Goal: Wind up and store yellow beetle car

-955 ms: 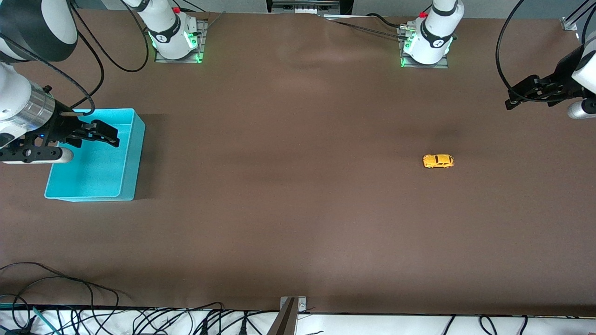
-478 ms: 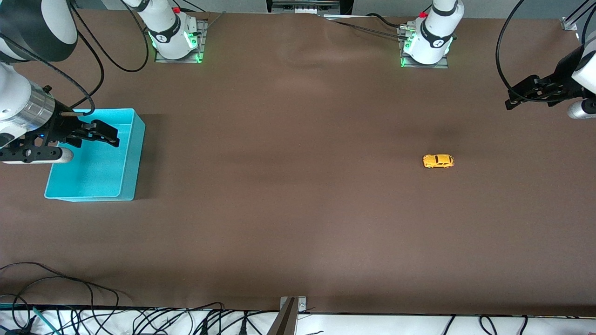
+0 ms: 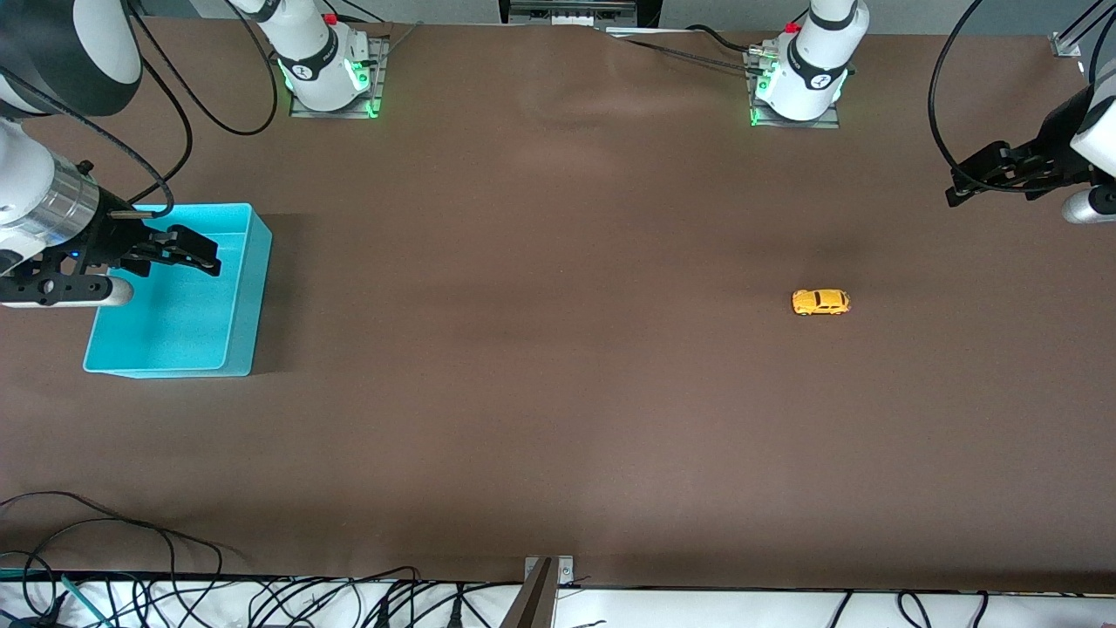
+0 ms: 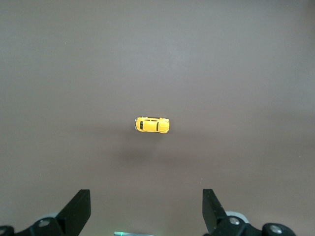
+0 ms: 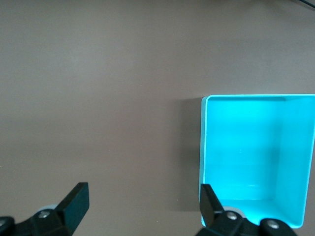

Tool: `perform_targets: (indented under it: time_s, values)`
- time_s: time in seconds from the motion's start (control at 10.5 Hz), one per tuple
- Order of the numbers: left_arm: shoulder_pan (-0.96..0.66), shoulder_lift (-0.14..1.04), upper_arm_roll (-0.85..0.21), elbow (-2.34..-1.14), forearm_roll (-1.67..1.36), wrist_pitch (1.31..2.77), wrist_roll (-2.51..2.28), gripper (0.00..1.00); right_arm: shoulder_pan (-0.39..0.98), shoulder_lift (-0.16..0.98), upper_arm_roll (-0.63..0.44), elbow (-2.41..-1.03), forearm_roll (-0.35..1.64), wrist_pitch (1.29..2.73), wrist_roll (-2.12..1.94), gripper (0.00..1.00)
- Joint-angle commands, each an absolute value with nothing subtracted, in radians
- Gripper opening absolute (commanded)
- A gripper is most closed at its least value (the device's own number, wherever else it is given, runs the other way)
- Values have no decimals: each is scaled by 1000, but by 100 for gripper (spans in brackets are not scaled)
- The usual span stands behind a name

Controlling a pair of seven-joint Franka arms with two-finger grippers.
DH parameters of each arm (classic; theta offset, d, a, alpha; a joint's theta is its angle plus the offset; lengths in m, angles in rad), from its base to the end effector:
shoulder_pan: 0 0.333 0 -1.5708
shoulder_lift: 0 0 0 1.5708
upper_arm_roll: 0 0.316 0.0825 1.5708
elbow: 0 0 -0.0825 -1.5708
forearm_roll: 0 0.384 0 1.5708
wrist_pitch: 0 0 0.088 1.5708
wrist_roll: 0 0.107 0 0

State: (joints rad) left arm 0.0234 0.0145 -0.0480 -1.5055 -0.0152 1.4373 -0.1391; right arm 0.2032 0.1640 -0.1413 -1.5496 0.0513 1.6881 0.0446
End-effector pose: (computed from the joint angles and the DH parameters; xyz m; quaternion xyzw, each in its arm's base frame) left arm 0.5450 -0.0150 0.6358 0.9975 0.0565 -0.0418 0.0045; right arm 0.6079 0.0488 0.5500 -0.9998 -0.0061 0.0126 0.0133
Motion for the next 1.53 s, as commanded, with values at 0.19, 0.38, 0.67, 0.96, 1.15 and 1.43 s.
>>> perform_targets:
  time_s: [0.19,0.38,0.67,0.96,1.15,1.43]
  values:
    - [29,28,-52,-1476,-5,1420,-121,100,195,146,-143,-1540,63,1677,41,100]
    - [31,28,-52,-1476,-5,1419,-120,100,195,146,-141,-1540,61,1677,54,100]
    - [31,28,-52,-1476,-5,1420,-121,100,195,146,-141,-1540,61,1684,54,100]
    - [31,28,-52,-1476,-5,1420,-121,100,195,146,-141,-1542,58,1681,55,100]
    - [31,28,-52,-1476,-5,1420,-121,100,196,143,-140,-1542,58,1677,54,100]
    - [31,28,-52,-1476,-5,1419,-121,100,196,138,-138,-1542,57,1677,54,100]
